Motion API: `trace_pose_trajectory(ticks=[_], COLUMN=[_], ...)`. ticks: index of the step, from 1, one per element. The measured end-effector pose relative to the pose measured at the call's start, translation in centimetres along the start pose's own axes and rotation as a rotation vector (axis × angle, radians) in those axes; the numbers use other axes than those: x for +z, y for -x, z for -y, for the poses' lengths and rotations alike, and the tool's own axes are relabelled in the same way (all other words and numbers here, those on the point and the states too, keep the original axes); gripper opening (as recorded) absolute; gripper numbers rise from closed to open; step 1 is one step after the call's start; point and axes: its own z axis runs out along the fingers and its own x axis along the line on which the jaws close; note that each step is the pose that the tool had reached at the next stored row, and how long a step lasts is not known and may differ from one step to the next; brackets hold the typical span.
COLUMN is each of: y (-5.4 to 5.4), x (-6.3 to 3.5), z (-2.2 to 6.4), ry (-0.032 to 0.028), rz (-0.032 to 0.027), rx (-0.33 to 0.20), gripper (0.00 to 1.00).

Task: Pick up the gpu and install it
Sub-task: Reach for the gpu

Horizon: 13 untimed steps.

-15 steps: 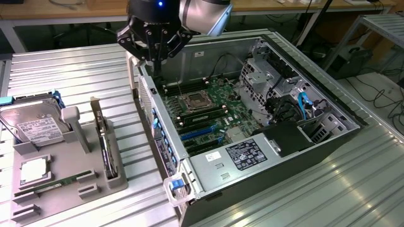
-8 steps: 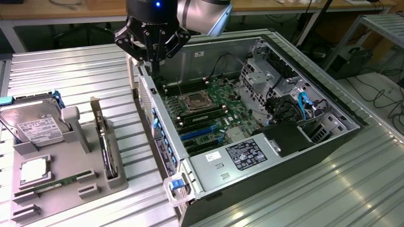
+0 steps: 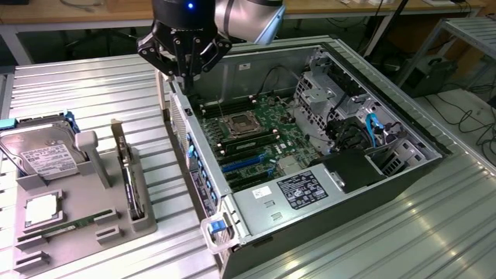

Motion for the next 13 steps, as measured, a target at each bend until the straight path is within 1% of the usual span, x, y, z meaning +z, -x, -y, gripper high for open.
trace_pose_trajectory(ticks=[13], y=[-0.55], x=[-0.02], z=[0.17], ry=[-0.0001], rz=[0.0], rx=[0.0], gripper=[0.11])
